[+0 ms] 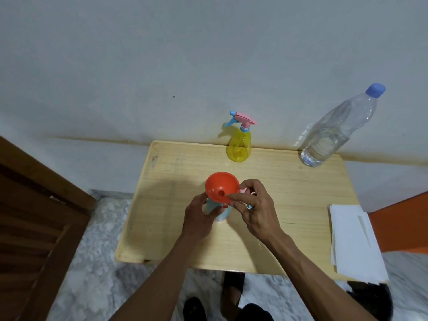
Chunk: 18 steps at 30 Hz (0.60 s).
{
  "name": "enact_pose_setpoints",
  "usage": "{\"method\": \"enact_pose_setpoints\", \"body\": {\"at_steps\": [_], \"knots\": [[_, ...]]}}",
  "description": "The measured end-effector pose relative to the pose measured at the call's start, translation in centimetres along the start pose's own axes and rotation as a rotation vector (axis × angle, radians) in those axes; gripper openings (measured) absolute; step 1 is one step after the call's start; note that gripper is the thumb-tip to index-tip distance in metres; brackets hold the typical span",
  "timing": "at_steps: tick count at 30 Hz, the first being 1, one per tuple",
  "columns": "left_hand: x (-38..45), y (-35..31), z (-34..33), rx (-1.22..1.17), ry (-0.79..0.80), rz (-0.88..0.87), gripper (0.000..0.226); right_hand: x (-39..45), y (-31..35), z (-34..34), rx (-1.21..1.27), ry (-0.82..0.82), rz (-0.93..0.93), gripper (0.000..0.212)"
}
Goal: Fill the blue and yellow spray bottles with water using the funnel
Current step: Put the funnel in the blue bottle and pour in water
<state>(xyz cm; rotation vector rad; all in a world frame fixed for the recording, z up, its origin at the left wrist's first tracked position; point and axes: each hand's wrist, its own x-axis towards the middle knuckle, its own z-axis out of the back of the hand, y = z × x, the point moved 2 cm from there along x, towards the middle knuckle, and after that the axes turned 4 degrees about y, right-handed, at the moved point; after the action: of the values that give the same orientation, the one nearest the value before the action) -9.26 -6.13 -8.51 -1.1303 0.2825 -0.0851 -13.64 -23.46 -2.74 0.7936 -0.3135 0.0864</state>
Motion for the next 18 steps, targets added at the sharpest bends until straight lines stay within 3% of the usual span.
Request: {"method": "enact_pose_setpoints", "body": {"at_steps": [10, 14, 18], "knots": [[-0.4, -0.8, 0.4, 0.044, 0.012, -0.002, 0.053, -0.6, 0.4, 0.1, -0.014, -0.026, -0.067, 0.027], [-0.7, -0.9, 0.6, 0.073, 0.027, -0.006, 0.071, -0.9, 1.1, 1.1, -0.002, -0.072, -0.086, 0.034], [-2.5, -1.0, 0.7, 0.098, -0.112, 0.066, 0.063, -1.4, 1.8, 3.1, 0.054, -0.191, -0.188, 0.038]]}}
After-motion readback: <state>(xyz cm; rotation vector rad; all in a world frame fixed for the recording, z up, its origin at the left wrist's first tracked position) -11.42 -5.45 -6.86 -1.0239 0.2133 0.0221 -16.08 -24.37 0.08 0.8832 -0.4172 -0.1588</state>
